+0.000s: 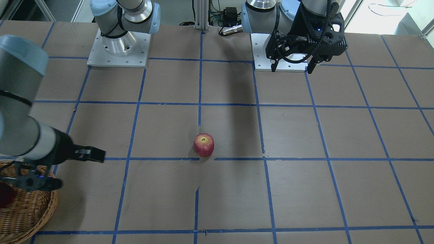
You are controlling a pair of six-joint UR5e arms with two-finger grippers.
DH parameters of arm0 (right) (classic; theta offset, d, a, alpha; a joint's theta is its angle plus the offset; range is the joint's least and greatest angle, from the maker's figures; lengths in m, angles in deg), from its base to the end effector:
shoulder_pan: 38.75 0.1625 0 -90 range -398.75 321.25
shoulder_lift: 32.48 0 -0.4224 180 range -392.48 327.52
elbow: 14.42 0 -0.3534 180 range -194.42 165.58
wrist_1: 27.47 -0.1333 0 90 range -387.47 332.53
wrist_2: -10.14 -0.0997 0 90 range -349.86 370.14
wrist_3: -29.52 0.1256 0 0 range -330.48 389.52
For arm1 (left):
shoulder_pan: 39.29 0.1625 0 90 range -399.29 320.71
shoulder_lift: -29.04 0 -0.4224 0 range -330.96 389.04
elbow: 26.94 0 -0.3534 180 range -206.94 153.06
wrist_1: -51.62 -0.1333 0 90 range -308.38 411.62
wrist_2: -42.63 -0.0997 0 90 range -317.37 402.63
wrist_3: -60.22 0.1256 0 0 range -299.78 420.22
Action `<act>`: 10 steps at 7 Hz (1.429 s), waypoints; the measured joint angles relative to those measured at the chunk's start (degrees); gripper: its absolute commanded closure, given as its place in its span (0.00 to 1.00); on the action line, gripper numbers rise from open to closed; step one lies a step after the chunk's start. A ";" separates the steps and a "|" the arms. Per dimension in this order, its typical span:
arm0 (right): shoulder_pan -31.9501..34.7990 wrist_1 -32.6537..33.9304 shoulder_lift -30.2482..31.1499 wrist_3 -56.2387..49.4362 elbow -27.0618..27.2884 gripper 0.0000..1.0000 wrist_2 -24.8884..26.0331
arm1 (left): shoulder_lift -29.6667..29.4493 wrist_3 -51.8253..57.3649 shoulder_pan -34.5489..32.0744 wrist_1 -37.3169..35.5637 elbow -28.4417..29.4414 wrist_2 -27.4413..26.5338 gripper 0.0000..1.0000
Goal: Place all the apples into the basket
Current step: 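Drop dark apple in basket, move right gripper to red apple while left withdraws, then close the right gripper on the red apple and lift it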
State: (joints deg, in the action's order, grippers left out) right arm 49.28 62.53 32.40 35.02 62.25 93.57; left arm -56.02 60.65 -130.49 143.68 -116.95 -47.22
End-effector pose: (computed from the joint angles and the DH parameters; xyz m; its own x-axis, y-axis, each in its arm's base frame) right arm 0.1270 -0.6021 0.3302 -0.9842 0.1510 -0.0919 0.1286 0.9683 0.2141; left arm -0.1424 -0.4187 0.4933 -0.9996 0.0286 0.0022 0.0284 0.9983 -0.0501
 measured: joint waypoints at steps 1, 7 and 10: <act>5.49 0.61 -0.44 6.97 1.08 0.00 -1.20 | -0.38 0.44 -0.01 -2.52 -0.32 -0.53 0.00; 20.88 17.94 -6.17 25.67 10.11 0.00 -5.95 | -2.19 -2.96 0.27 -5.61 0.29 -1.14 0.00; 21.16 20.32 -7.25 25.51 12.96 0.10 -6.90 | -1.91 -3.10 0.16 -5.55 -0.49 -0.96 0.00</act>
State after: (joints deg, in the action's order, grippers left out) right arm 70.43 82.85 25.15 60.53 75.20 86.67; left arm -57.93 57.55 -130.33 138.13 -117.44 -48.17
